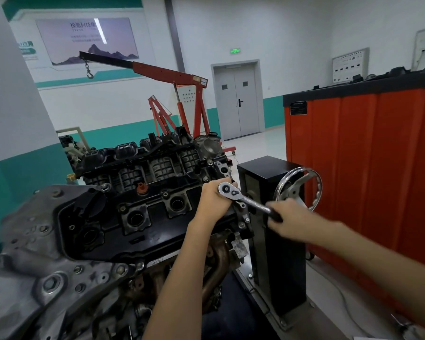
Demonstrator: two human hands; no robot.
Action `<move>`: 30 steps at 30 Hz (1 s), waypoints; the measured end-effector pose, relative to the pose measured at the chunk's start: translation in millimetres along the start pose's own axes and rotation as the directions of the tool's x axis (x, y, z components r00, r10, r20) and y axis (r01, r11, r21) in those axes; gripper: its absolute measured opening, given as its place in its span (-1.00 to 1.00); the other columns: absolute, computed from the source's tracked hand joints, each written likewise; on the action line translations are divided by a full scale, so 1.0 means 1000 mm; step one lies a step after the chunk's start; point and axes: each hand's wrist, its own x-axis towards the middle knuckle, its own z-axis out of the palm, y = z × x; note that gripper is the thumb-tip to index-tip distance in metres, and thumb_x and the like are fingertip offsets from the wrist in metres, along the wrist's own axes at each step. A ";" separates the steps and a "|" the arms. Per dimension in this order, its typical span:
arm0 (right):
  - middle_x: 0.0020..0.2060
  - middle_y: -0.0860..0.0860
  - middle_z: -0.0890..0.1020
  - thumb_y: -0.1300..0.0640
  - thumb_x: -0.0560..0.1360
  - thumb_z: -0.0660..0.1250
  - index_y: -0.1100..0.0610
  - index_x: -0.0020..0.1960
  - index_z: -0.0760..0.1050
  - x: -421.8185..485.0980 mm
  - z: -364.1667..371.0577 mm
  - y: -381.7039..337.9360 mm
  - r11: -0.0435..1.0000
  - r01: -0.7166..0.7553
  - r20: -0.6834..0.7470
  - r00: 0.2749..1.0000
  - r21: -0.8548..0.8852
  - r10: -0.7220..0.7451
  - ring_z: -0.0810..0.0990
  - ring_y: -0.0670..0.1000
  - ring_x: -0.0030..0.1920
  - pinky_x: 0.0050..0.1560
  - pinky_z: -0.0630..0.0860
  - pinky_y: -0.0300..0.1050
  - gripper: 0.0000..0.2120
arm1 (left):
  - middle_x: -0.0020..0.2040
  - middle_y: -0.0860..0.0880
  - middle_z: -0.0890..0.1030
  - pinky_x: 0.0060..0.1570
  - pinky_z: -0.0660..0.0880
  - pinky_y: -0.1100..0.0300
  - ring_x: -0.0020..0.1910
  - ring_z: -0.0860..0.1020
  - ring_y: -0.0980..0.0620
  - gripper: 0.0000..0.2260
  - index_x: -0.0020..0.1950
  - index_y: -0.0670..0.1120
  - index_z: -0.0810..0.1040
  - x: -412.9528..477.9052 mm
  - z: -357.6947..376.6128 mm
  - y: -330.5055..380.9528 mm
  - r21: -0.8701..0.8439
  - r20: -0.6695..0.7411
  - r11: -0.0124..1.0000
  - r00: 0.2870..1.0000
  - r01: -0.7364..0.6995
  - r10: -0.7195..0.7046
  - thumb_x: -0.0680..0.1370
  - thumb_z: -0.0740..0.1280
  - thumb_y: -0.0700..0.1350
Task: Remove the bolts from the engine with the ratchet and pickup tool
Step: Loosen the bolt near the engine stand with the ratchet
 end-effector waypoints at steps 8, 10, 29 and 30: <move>-0.36 -0.07 0.44 0.08 0.50 0.30 0.03 -0.16 0.36 0.002 0.017 -0.010 0.997 -0.036 -0.210 0.977 -0.075 0.019 0.47 -0.07 -0.37 -0.37 0.37 -0.23 -0.87 | -0.47 0.05 0.17 -0.42 0.11 0.28 -0.48 0.13 0.16 -0.55 -0.42 -0.04 0.14 -0.003 0.006 0.008 -0.130 -0.196 0.988 0.974 0.088 -0.113 0.57 0.25 -0.33; -0.36 -0.02 0.51 0.14 0.49 0.33 0.09 -0.16 0.43 -0.015 0.053 -0.026 0.947 -0.091 -0.150 0.978 0.309 0.143 0.46 -0.09 -0.41 -0.41 0.39 -0.24 -0.90 | -0.51 0.12 0.17 -0.48 0.11 0.37 -0.52 0.14 0.18 -0.54 -0.43 -0.04 0.14 -0.004 0.014 0.010 -0.163 -0.230 0.984 0.967 0.076 -0.113 0.54 0.24 -0.40; -0.35 -0.05 0.44 0.04 0.48 0.29 0.01 -0.15 0.32 0.014 -0.015 -0.002 0.951 -0.020 -0.212 0.976 -0.308 -0.048 0.48 0.02 -0.31 -0.31 0.36 -0.15 -0.86 | -0.48 0.02 0.20 -0.34 0.13 0.15 -0.42 0.15 0.10 -0.55 -0.44 -0.05 0.15 -0.004 0.002 0.012 -0.094 -0.147 0.991 0.984 0.091 -0.105 0.57 0.26 -0.31; -0.33 -0.04 0.47 0.06 0.49 0.30 0.02 -0.15 0.34 0.004 0.003 -0.008 0.987 -0.057 -0.202 0.979 -0.150 0.026 0.50 0.01 -0.32 -0.33 0.39 -0.14 -0.86 | -0.46 0.00 0.19 -0.35 0.12 0.16 -0.42 0.14 0.09 -0.55 -0.42 -0.07 0.15 -0.005 0.005 0.013 -0.143 -0.185 0.984 0.974 0.103 -0.128 0.58 0.25 -0.31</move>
